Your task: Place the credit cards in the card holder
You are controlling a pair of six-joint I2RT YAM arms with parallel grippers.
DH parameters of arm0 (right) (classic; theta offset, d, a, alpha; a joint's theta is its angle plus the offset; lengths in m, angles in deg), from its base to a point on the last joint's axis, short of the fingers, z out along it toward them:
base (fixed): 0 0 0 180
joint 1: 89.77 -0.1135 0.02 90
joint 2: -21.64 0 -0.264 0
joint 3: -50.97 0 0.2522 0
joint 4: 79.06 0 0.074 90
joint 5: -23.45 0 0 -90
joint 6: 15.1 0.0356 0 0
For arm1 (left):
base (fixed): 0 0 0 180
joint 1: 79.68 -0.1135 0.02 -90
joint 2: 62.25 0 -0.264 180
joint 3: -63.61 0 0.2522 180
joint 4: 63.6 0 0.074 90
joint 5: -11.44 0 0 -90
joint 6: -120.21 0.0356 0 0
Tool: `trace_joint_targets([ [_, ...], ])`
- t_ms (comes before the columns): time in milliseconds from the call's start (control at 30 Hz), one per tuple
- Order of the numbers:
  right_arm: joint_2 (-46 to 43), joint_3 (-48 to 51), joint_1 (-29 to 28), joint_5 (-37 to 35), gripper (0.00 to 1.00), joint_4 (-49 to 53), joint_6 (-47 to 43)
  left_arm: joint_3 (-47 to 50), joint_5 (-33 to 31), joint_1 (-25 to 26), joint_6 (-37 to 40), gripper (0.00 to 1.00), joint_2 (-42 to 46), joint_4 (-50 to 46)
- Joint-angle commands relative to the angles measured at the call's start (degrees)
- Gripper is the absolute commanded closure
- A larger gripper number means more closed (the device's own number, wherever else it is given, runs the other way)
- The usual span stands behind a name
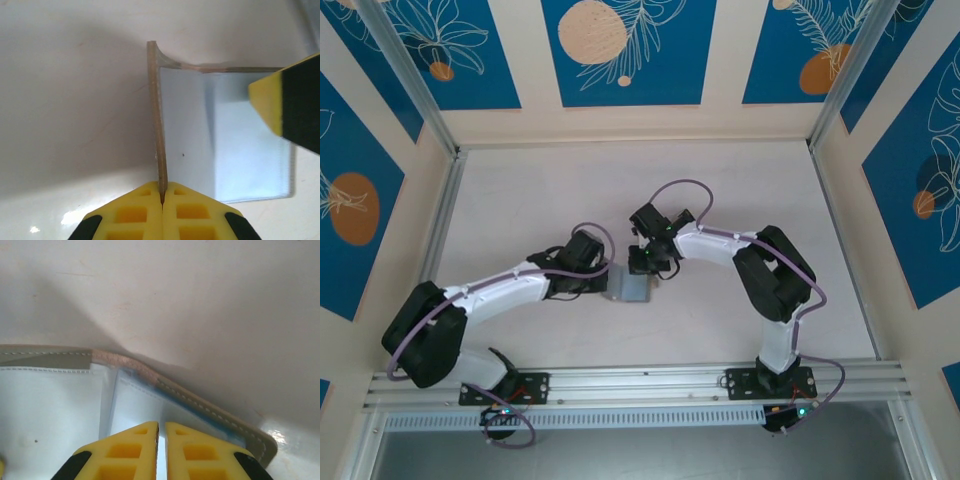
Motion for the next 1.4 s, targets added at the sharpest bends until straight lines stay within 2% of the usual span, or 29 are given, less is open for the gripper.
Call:
trace_joint_targets([
  [0,1.0,-2.7,-1.4,-1.3,0.86,2.3,-0.1,2.9,-0.3,-1.0,-0.3,1.0,1.5,-1.1],
  [433,0.9,-5.3,-5.7,-0.6,0.82,6.6,-1.5,12.2,4.1,-1.6,-4.0,1.0,1.5,10.5],
  [700,3.6,-6.8,-8.2,0.7,0.83,8.6,-1.4,15.4,4.5,-1.6,-7.3,1.0,5.1,12.6],
  [1033,7.2,-7.0,-8.4,3.3,0.84,8.6,-2.8,18.7,3.5,-1.2,-11.0,1.0,7.2,15.3],
  [1100,8.2,-7.6,-8.3,4.1,0.84,9.1,-3.3,18.4,3.0,-1.2,-11.0,1.0,7.7,14.0],
  [1233,10.3,-8.5,-8.1,4.5,0.81,10.5,-4.5,16.0,-3.6,-1.2,-9.9,0.75,15.0,2.7],
  [1367,11.4,-8.0,-7.4,5.4,0.78,10.8,-5.3,12.7,-8.6,-1.2,-8.1,0.72,23.0,-8.3],
])
